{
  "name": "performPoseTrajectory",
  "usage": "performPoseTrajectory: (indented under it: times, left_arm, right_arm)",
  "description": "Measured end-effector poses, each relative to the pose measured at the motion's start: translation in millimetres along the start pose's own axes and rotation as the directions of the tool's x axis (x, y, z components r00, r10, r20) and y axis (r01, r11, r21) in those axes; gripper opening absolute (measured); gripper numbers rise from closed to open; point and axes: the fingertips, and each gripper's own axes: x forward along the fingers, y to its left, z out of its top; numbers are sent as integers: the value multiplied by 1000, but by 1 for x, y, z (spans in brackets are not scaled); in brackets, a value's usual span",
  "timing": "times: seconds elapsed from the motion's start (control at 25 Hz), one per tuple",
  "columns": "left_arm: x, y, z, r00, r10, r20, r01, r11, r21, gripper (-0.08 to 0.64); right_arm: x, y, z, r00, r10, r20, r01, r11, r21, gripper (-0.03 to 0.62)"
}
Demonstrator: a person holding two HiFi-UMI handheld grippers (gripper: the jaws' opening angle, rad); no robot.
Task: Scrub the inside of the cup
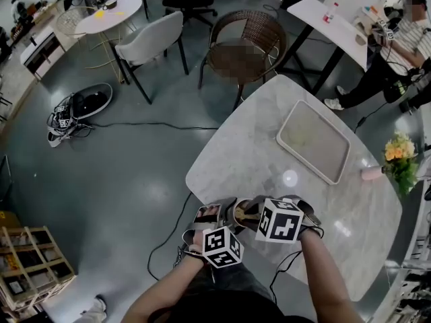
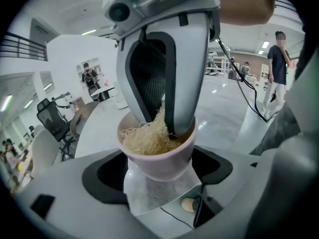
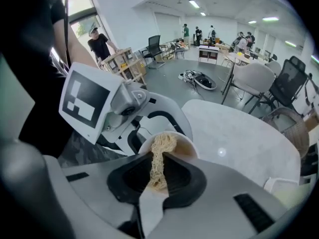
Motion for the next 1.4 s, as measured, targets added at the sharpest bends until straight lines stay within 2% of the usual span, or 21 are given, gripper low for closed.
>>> performPoseTrajectory:
  times: [0.16, 0.4, 0.56, 0.72, 0.8, 0.84, 0.88, 0.92, 1.0, 1.08, 1.16, 1.24, 1.4]
  left_arm:
    - [0, 4, -3, 992, -123, -17, 124, 983, 134, 402]
    - [-3, 9, -8, 963, -263, -55, 267, 917, 294, 402]
    - [-5, 12, -12, 936, -340, -92, 349, 860, 371, 402]
    - [-3, 14, -13, 899, -416, -140, 431, 777, 458, 402]
    - [-2, 15, -13, 886, -437, -157, 455, 751, 478, 402]
    - [-1, 16, -13, 884, -441, -156, 459, 754, 469, 402]
    - [-2, 18, -13, 887, -439, -144, 454, 770, 448, 407]
    - [-3, 19, -13, 896, -428, -122, 437, 798, 414, 407]
    - [-6, 23, -15, 925, -377, -52, 373, 873, 313, 407]
    - [-11, 27, -18, 959, -284, 22, 275, 944, 184, 407]
    - [-14, 29, -20, 985, -158, 68, 154, 986, 65, 407]
    - [-18, 29, -22, 997, -31, 77, 34, 999, -34, 407]
    - [-21, 25, -18, 989, 140, 45, -130, 976, -177, 407]
  right_arm:
    - [-10, -1, 8, 997, 9, 76, -13, 999, 51, 60]
    - [-22, 0, 19, 989, 1, 147, -10, 998, 65, 60]
    - [-28, 0, 26, 981, -4, 193, -13, 996, 85, 60]
    - [-34, -4, 26, 970, -13, 242, -19, 992, 128, 60]
    - [-36, -11, 24, 965, -44, 257, 5, 989, 148, 60]
    - [-37, -15, 23, 964, -67, 257, 29, 988, 151, 60]
    - [-38, -19, 21, 964, -92, 249, 57, 988, 145, 60]
    - [-38, -23, 20, 965, -115, 237, 86, 988, 128, 60]
    - [-37, -25, 19, 969, -144, 202, 133, 989, 68, 60]
    - [-32, -24, 19, 975, -156, 155, 161, 987, -20, 60]
    - [-25, -24, 16, 982, -166, 93, 177, 977, -120, 60]
    - [-17, -24, 14, 984, -176, 29, 178, 962, -208, 60]
    - [-4, -27, 11, 981, -183, -65, 156, 943, -295, 60]
